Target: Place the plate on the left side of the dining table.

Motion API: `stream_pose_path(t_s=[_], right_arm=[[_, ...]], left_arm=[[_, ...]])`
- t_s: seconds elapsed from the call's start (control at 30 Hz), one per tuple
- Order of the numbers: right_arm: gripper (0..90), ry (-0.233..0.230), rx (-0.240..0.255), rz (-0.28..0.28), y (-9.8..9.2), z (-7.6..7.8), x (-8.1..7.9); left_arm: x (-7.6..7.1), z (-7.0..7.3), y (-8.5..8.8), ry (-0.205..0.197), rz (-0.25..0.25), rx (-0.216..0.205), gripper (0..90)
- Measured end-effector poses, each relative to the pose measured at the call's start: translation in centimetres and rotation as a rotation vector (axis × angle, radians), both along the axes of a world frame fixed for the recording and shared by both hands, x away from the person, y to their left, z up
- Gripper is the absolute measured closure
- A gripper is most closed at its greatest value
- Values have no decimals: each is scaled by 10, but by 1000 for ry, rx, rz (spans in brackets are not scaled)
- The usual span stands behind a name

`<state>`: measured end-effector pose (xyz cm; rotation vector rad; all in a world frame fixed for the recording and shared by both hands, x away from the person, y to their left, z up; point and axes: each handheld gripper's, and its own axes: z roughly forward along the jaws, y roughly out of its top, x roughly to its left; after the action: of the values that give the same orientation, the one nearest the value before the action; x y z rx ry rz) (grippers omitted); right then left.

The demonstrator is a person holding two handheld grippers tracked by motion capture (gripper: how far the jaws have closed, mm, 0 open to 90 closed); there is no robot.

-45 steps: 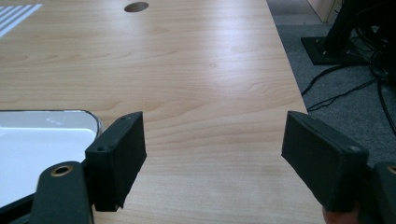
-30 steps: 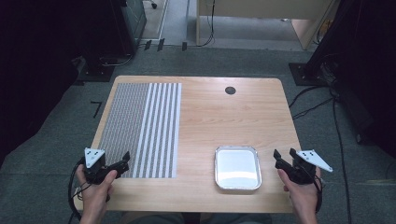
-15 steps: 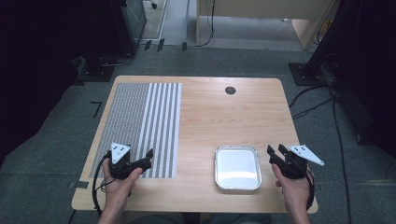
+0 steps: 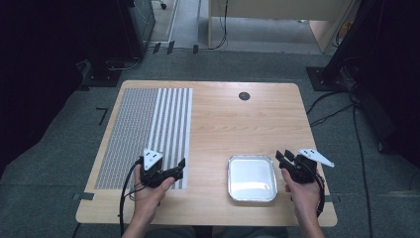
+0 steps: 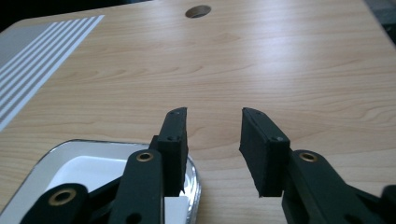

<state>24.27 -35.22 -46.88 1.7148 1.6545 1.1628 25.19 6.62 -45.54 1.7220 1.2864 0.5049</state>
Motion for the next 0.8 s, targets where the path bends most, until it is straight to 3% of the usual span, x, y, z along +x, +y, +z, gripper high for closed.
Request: stream_pose_path(t_s=[0.1,0.13,0.2,0.3,0.43,0.53,0.7,0.8], right_arm=[[657,9,11,5,1,-2,0],[723,9,3,23,2,-4,0],[768,19,20,61,3,-6,1],[787,40,28,80,5,-11,1],[799,54,-7,81,8,-16,1],[818,66,33,82,7,-19,1],[818,90,53,88,3,-24,1],[822,104,75,87,0,-25,2]], left_arm=[[1,-1,-6,11,-11,-21,152],[1,-1,-9,14,-12,-34,156],[1,-3,-16,14,3,-38,194],[0,-5,-24,15,5,-48,251],[-3,-9,-38,20,-14,-55,328],[-4,-13,-51,45,-28,-57,409],[-12,-19,-71,58,-65,-70,461],[-17,-21,-82,56,-52,-57,524]])
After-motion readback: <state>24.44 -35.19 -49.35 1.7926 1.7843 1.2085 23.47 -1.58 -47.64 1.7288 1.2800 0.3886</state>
